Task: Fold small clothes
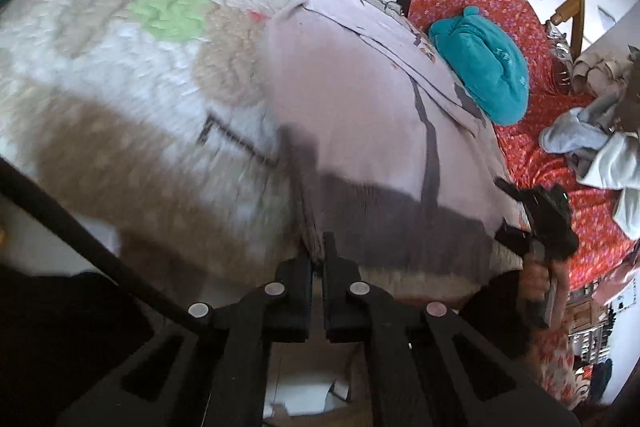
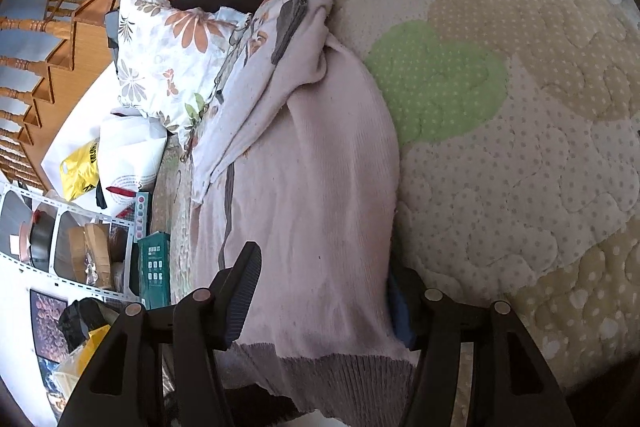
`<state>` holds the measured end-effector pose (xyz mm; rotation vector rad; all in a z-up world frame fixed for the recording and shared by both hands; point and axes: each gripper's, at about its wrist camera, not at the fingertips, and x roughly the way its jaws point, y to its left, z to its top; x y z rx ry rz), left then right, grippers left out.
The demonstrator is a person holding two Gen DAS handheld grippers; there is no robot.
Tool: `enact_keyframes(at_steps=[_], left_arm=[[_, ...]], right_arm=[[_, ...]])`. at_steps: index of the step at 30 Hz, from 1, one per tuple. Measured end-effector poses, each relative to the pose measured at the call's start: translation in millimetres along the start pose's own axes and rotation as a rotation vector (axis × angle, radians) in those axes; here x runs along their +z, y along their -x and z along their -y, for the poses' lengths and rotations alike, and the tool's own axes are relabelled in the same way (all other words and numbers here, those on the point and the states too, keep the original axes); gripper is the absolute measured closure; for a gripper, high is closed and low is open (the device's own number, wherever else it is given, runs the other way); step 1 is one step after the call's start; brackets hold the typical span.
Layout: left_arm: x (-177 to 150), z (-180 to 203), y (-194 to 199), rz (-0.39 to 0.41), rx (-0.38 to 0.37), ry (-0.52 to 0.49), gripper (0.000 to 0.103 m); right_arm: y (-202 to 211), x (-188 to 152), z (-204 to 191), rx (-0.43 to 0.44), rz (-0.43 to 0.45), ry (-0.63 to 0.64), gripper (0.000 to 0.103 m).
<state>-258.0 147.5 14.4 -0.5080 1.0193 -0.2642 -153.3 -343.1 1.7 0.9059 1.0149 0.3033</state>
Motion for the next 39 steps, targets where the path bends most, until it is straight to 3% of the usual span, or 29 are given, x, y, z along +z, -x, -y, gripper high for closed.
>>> enact_keyframes(at_steps=[4,10,12,13,20,23,25,28,30,39], left_arm=[[-12,-12,24,0.016,0.024,0.040,0.101],[24,-20,22,0.058,0.040,0.070,0.098],[38,-14,7,0.049,0.066,0.042,0.072],[44,-12,-1,0.040,0.071,0.039,0.066],[62,-32,-67,-0.063,0.050,0.141,0.059],[60,-33,-71,-0.049,-0.011,0.168,0.044],[59,-31,-71,-0.055,-0.017,0.151,0.044],[54,-31,-68,-0.054,-0.003,0.139,0.068],[50,-36,-66,-0.062,-0.035,0.158,0.083],[41,-33,-72,-0.093,-0.057,0.182,0.077]], right_arm=[[0,1,1,-0.007,-0.001,0.004,0.041],[0,-3,0,-0.004,-0.003,0.000,0.041],[0,-3,1,0.001,-0.006,-0.004,0.041],[0,-4,1,0.004,-0.008,-0.006,0.041],[-1,-9,0,0.015,-0.036,0.022,0.041],[-5,-10,-1,0.035,-0.059,0.028,0.040],[-7,-11,-1,0.042,-0.066,0.030,0.040],[-9,-13,-1,0.070,-0.086,0.024,0.040],[-12,-16,-1,0.090,-0.103,0.013,0.040],[-15,-37,-5,0.094,-0.135,0.045,0.040]])
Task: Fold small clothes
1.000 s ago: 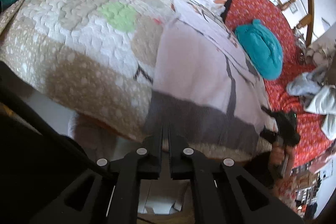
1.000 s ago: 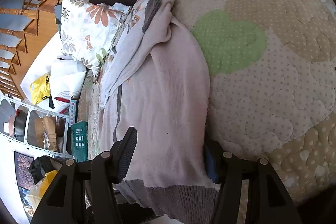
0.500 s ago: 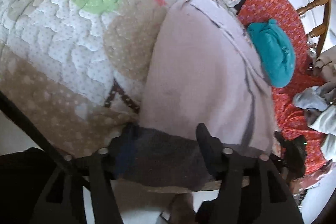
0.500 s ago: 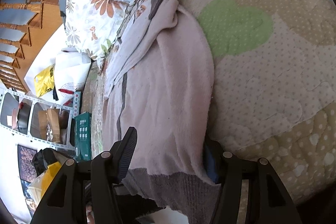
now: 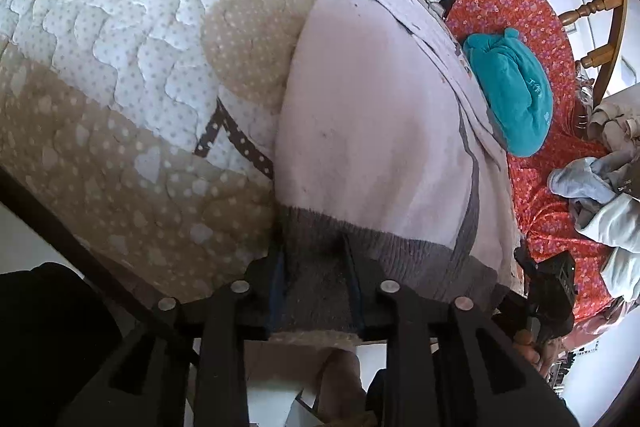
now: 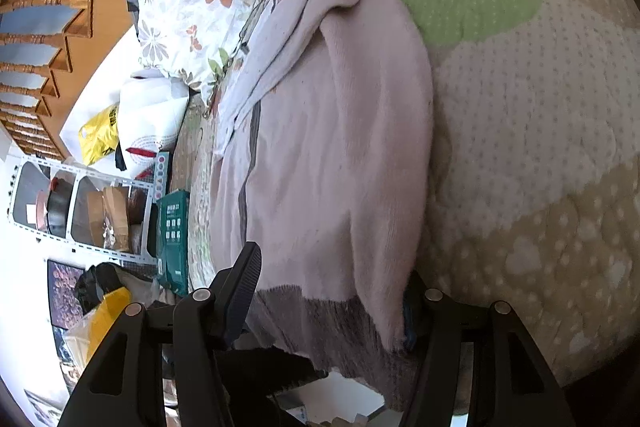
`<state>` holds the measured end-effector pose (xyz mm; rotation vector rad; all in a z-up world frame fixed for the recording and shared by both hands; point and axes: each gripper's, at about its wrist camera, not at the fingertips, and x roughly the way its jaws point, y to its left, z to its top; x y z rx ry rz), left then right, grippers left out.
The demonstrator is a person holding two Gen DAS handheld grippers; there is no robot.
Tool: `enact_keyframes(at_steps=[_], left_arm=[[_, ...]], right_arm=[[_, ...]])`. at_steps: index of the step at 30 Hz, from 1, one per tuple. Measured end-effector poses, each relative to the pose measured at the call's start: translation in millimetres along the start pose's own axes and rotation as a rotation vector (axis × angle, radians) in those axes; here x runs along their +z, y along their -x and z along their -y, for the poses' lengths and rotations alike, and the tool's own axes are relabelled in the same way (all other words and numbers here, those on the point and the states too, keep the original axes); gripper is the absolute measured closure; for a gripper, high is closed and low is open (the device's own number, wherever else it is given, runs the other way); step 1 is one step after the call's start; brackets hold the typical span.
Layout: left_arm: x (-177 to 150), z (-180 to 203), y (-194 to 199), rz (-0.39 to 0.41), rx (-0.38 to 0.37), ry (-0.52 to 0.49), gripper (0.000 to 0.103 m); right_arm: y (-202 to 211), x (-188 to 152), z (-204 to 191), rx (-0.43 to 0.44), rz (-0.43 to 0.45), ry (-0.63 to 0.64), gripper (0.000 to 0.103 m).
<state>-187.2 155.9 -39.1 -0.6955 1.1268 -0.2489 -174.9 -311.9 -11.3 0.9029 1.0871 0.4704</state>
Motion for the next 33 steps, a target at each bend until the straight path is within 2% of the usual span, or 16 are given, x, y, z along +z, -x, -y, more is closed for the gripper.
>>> enact_keyframes(at_steps=[5,8,9,10,11,12,16,18,22,26,33], left_arm=[[-6,6,-2,-0.014,0.024,-0.024,0.077],[-9,11,-1,-0.018,0.065,-0.065,0.096],[-10,12,1,-0.014,0.073,-0.076,0.096],[-10,15,5,-0.006,0.076,-0.083,0.096],[-10,17,8,-0.002,0.073,-0.090,0.096],[-9,20,15,0.009,0.069,-0.098,0.096],[3,35,42,0.073,0.032,-0.122,0.096],[23,44,50,0.099,0.012,-0.116,0.096],[75,62,46,0.136,-0.005,-0.098,0.096],[130,86,29,0.184,0.016,-0.110,0.096],[207,104,-18,0.210,0.038,-0.086,0.096]], right_arm=[[-14,-18,0,-0.017,-0.044,0.029,0.041],[-19,-27,-3,-0.063,-0.047,0.069,0.043],[-21,-28,-5,-0.086,-0.045,0.088,0.046],[-23,-29,-9,-0.132,-0.040,0.119,0.061],[-26,-27,-15,-0.175,-0.044,0.152,0.081],[-29,-26,-21,-0.199,-0.055,0.183,0.090],[-18,-28,-46,-0.224,-0.022,0.290,0.091],[-11,-20,-64,-0.211,-0.003,0.319,0.091],[13,14,-105,-0.210,0.045,0.367,0.091],[12,67,-130,-0.206,0.119,0.368,0.092],[-15,153,-125,-0.221,0.154,0.246,0.094]])
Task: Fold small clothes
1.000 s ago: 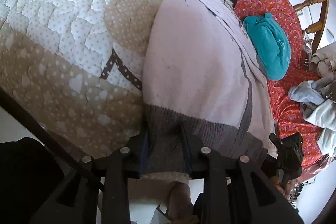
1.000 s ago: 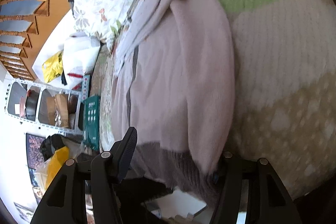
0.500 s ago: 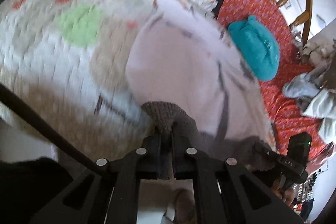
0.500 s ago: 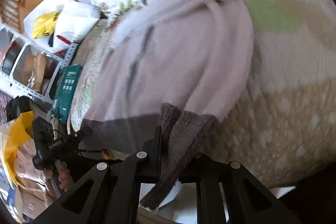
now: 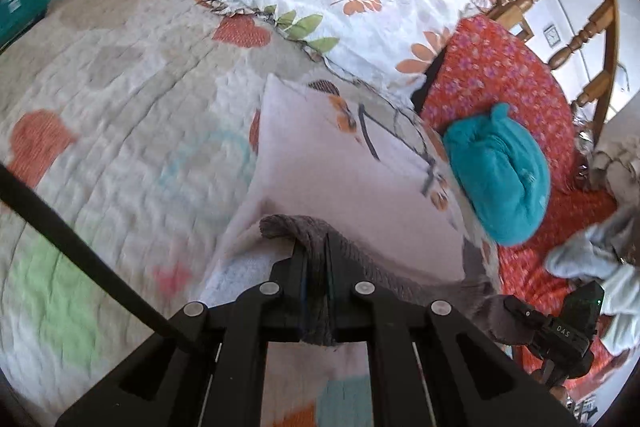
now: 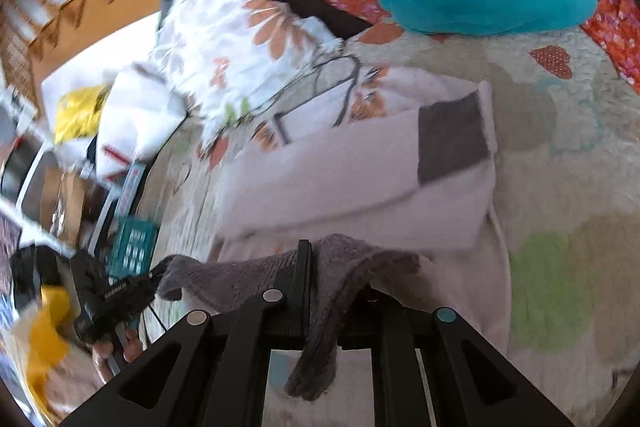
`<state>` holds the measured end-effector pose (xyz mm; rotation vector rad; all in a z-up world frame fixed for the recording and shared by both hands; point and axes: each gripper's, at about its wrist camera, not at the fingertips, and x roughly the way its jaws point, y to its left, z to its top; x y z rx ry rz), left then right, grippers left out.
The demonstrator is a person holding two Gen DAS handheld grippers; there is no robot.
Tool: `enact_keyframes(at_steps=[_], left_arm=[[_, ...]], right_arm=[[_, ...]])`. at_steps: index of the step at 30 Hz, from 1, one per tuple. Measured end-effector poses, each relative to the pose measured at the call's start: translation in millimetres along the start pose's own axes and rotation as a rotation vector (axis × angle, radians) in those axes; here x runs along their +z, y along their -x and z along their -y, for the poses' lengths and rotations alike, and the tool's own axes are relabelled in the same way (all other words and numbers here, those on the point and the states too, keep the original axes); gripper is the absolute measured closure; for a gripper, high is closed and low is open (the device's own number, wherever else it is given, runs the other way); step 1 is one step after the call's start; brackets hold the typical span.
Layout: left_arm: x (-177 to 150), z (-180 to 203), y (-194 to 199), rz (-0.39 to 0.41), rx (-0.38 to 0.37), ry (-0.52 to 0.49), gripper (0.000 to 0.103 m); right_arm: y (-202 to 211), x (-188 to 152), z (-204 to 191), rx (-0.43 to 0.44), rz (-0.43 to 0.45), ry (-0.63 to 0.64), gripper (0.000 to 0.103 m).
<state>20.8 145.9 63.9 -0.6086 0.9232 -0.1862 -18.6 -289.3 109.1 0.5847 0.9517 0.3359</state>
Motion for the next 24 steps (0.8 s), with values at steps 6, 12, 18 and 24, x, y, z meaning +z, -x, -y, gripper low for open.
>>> enact_keyframes(at_steps=[6,12,18,24], left_arm=[[42,2,-48,-0.010,0.005,0.043,0.096],[74,9,-69,0.050,0.032,0.069,0.092],[86,-2,-54,0.138,0.069,0.136,0.045],[78,-19,-51,0.076,0.091,0.147,0.045]], right_arm=[[-44,48,26,-0.035,-0.005,-0.092,0.095],[-76,91,56,0.027,0.030,-0.175,0.093],[-82,110,72,-0.032,0.099,-0.191,0.047],[-80,106,59,-0.073,0.090,-0.137,0.047]])
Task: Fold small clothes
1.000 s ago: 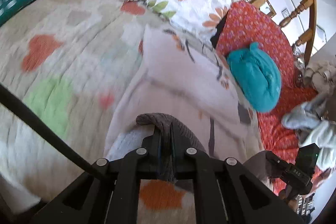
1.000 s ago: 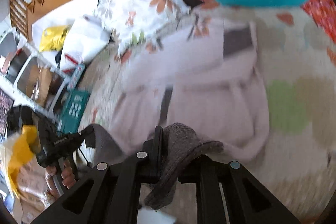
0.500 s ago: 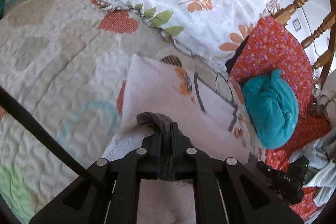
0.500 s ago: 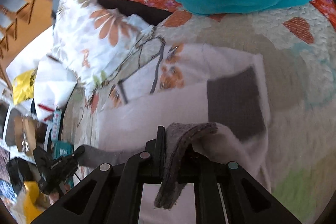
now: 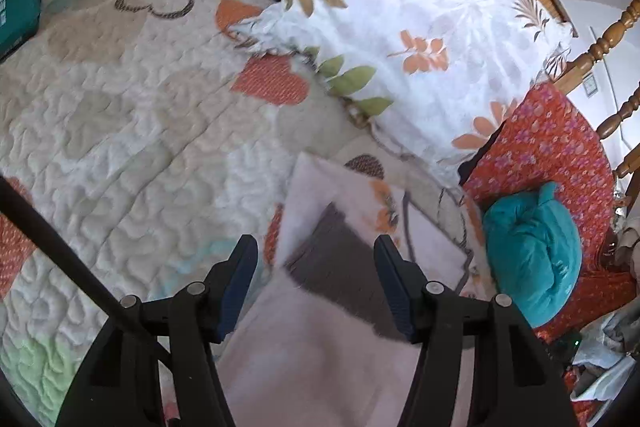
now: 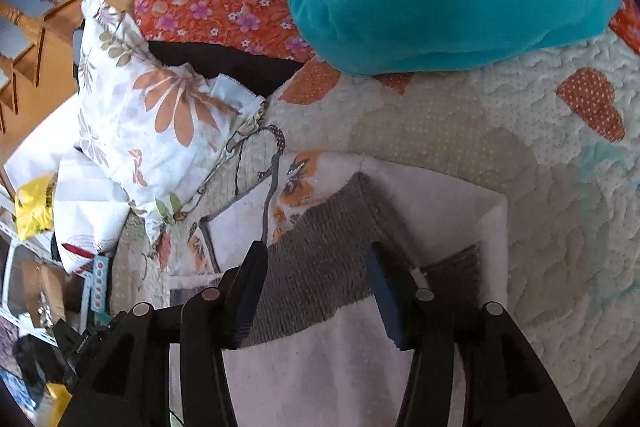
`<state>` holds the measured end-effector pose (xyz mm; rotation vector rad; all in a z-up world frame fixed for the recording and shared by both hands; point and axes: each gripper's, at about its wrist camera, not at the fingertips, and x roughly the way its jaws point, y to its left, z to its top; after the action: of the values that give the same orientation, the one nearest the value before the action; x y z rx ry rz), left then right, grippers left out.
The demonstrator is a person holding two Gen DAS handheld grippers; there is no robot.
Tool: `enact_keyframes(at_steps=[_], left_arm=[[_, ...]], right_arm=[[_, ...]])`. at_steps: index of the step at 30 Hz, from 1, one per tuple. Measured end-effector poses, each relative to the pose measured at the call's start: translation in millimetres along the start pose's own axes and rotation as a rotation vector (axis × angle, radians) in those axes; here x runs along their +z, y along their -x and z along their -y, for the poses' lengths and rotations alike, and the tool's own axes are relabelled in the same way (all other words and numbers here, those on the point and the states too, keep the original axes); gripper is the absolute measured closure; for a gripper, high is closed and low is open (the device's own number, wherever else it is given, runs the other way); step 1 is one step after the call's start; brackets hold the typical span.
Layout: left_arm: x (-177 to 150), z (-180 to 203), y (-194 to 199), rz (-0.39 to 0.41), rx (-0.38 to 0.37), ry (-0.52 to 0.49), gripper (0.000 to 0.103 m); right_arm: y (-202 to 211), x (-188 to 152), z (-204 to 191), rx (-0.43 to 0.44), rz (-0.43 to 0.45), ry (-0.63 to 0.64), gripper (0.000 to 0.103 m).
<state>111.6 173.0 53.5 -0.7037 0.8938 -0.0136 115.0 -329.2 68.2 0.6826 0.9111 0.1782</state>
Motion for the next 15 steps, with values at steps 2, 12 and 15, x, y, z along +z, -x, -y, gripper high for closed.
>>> enact_keyframes(at_steps=[2,12,15], left_arm=[[-5,-5,3,-0.019,0.007,-0.013,0.044],[-54,-15,5,-0.148,0.100,-0.263,0.043],[-73,-18,-9,-0.214,0.132,-0.325,0.064]], right_arm=[[2,-4,-5,-0.017,-0.002,0.020,0.047],[20,-27,-16,-0.108,-0.039,0.140,0.046],[33,-31,-13,-0.147,-0.029,0.181,0.046]])
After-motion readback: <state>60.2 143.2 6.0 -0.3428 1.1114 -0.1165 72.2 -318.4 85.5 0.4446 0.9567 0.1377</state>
